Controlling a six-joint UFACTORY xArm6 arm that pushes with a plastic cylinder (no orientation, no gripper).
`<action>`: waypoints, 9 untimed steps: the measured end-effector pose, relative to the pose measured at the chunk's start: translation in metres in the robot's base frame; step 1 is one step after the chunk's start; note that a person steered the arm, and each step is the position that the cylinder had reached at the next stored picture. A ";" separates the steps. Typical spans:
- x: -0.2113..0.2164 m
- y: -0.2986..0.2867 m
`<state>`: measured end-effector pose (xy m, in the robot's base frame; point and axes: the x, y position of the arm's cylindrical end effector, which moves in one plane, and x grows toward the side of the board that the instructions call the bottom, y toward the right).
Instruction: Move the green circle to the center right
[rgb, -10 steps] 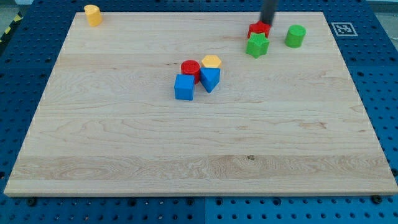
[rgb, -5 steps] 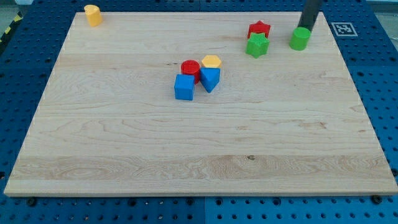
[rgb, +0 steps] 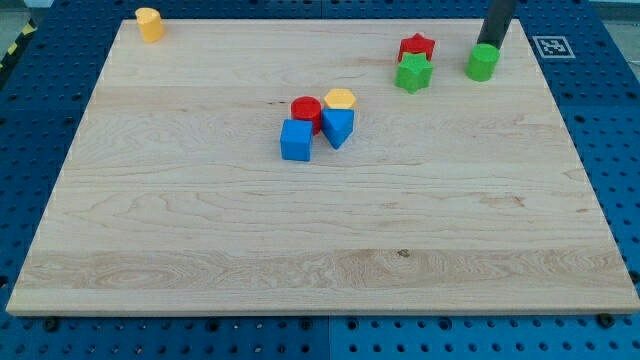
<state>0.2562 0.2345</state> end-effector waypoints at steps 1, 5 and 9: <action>0.015 -0.001; 0.035 -0.045; 0.072 -0.071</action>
<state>0.3282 0.1635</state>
